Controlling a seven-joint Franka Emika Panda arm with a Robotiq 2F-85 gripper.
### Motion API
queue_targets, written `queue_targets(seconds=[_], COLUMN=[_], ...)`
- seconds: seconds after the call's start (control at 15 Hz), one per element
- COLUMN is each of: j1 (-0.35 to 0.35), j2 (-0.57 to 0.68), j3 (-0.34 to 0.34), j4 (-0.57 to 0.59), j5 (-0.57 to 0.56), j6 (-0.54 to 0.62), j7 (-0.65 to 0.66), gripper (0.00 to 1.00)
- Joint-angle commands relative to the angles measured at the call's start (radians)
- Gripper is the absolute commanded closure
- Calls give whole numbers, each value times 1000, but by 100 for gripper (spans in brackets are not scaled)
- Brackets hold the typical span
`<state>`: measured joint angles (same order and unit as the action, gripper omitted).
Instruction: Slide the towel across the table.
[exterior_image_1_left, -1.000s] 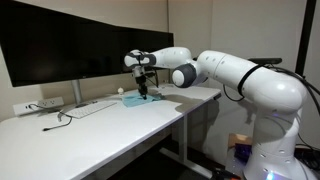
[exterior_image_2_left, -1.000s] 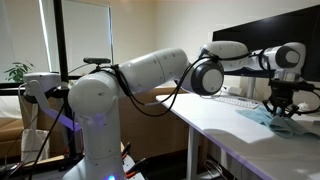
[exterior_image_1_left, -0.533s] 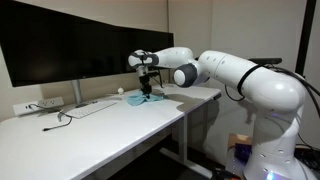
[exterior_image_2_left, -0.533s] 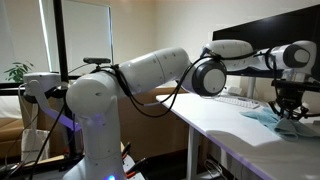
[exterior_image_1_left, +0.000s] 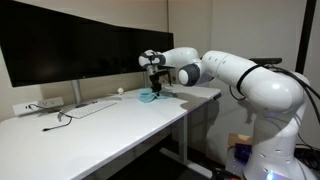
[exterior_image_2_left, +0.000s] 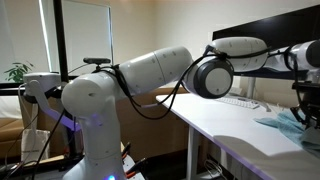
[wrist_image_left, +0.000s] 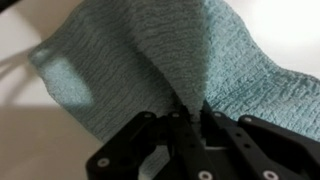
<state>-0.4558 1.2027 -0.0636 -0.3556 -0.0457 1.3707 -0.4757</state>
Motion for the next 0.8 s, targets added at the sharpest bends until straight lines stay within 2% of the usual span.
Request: queue_targets(seconds=[0.0,0.73], j1=[-39,-100], j2=[-10,-12], j3=[-24,-61], j4=[-17,-20], j5=[-20,-24], j6=[17,99], j7=[-36,-21], gripper=[92,92])
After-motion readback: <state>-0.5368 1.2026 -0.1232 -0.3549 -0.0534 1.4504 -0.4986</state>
